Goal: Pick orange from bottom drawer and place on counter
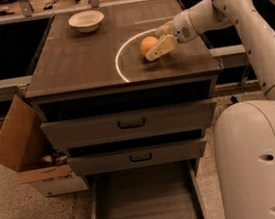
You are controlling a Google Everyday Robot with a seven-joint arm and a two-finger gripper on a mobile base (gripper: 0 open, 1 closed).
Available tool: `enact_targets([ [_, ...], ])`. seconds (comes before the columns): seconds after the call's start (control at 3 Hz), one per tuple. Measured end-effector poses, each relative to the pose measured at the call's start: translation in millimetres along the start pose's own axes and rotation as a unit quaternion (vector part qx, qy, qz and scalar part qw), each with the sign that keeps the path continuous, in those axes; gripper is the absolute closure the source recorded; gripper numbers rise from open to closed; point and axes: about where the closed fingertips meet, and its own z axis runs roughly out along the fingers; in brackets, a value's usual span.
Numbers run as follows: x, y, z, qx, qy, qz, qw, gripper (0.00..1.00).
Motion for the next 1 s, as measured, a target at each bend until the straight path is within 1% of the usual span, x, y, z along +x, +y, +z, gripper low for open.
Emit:
enact_targets([
  [0.33, -3, -6, -13, 0.019, -0.008, 0.0, 0.9998, 0.0],
  [0.67, -8, -13, -49, 0.06, -0.018, -0.007, 0.998, 0.0],
  [1.0, -8, -10, -90, 0.106, -0.029, -0.013, 0.9939, 0.0],
])
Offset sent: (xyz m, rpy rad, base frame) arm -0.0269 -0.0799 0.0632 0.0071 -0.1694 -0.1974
